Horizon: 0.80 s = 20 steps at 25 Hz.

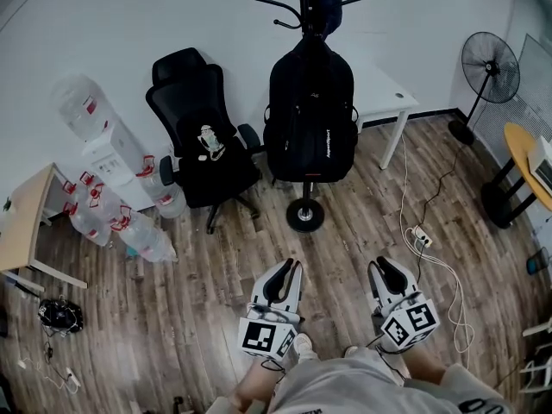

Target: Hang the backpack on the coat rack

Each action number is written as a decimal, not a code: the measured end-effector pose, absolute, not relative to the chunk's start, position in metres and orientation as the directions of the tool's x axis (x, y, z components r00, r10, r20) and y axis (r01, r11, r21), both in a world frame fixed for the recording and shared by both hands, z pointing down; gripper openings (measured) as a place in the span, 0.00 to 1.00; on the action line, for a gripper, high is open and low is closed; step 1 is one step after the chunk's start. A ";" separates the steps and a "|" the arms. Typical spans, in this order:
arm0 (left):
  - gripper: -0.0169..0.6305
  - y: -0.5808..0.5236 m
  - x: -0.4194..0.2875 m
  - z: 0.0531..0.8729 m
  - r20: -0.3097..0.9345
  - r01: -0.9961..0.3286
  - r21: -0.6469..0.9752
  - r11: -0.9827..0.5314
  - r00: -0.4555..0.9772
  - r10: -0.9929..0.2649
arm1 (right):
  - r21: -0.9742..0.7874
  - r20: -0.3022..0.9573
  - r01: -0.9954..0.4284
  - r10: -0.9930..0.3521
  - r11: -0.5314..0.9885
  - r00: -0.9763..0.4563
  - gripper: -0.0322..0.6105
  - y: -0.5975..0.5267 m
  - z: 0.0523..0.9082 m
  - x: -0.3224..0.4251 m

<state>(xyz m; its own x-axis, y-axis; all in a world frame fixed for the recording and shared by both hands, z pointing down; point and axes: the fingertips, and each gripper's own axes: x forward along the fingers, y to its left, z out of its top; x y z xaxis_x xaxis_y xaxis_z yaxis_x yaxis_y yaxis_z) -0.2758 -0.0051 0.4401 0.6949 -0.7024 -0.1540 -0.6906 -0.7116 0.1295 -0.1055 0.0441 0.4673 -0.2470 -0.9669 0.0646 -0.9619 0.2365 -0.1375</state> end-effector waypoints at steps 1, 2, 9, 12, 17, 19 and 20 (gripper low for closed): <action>0.11 -0.002 -0.276 0.441 -0.155 -0.693 0.129 -0.709 0.692 -0.705 | -0.143 0.063 -0.960 -0.966 0.240 -0.251 0.18 0.047 0.468 -0.104; 0.11 0.002 -0.274 0.441 -0.160 -0.694 0.128 -0.708 0.691 -0.705 | -0.145 0.061 -0.959 -0.965 0.243 -0.254 0.18 0.050 0.470 -0.102; 0.11 0.031 -0.253 0.431 -0.181 -0.702 0.117 -0.702 0.680 -0.710 | -0.110 0.048 -0.966 -0.969 0.235 -0.241 0.17 0.082 0.461 -0.072; 0.11 0.050 -0.236 0.425 -0.188 -0.702 0.101 -0.705 0.682 -0.707 | -0.113 0.033 -0.965 -0.970 0.235 -0.240 0.17 0.101 0.458 -0.054; 0.10 0.089 -0.201 0.419 -0.181 -0.721 0.075 -0.689 0.670 -0.720 | -0.137 0.009 -0.956 -0.965 0.260 -0.264 0.16 0.134 0.455 -0.023; 0.09 0.104 -0.193 0.421 -0.172 -0.739 0.071 -0.670 0.652 -0.738 | -0.152 0.009 -0.948 -0.959 0.278 -0.283 0.16 0.146 0.458 -0.015; 0.08 0.111 -0.190 0.422 -0.167 -0.750 0.070 -0.658 0.642 -0.749 | -0.160 0.011 -0.945 -0.956 0.287 -0.292 0.16 0.152 0.460 -0.012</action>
<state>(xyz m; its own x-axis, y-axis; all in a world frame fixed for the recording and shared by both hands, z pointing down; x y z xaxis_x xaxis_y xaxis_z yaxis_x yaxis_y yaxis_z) -0.1904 0.1113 0.4223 0.6416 -0.7486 -0.1669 -0.7496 -0.6581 0.0702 -0.0115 0.1521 0.4599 -0.2921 -0.9563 0.0112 -0.9446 0.2867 -0.1597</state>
